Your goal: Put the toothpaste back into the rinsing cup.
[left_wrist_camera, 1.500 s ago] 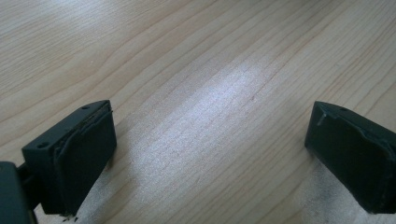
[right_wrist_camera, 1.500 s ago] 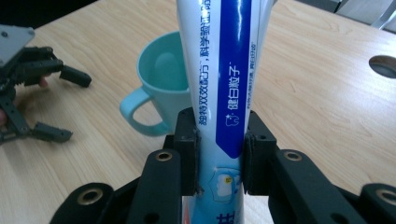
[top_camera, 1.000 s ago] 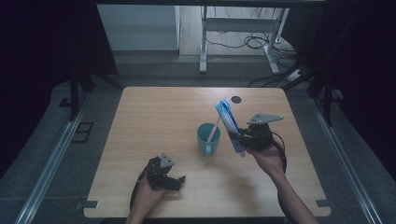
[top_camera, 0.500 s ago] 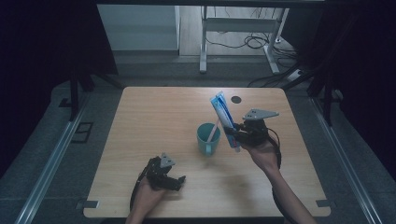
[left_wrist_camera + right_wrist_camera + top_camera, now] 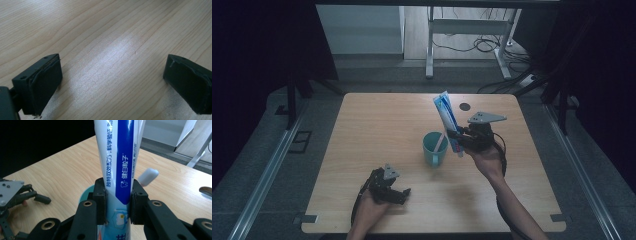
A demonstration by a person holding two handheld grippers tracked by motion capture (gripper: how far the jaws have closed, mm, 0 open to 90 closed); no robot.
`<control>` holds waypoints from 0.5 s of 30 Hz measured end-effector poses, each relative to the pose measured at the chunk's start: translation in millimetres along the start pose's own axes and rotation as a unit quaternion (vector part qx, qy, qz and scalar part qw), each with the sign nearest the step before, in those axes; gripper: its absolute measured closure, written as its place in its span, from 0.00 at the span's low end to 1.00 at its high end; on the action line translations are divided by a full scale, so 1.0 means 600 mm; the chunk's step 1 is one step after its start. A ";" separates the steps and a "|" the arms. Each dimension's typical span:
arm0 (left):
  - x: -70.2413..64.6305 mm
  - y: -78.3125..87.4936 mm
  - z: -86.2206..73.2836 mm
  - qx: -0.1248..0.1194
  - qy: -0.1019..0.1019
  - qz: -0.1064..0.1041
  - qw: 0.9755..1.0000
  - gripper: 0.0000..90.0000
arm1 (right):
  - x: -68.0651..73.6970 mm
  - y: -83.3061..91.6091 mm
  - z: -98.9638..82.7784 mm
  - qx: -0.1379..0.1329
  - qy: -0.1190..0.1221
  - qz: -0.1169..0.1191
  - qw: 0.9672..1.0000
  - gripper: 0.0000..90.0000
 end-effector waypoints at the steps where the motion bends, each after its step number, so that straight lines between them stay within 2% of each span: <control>1: 0.000 0.000 0.000 0.000 0.000 0.000 1.000 0.03 | 0.001 -0.002 0.001 -0.001 -0.001 0.000 1.000 0.79; 15: 0.000 0.000 0.000 0.000 0.000 0.000 1.000 0.03 | 0.012 -0.027 0.023 -0.015 0.005 -0.001 1.000 0.79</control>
Point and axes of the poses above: each handheld gripper's, and its own axes: y roughly backward along the jaws, z roughly out of its top, x roughly to its left, the point moved 6 cm from there along -y, roughly forward along the jaws, and after that the axes turned 2 degrees about -y, right-handed, at the moved point
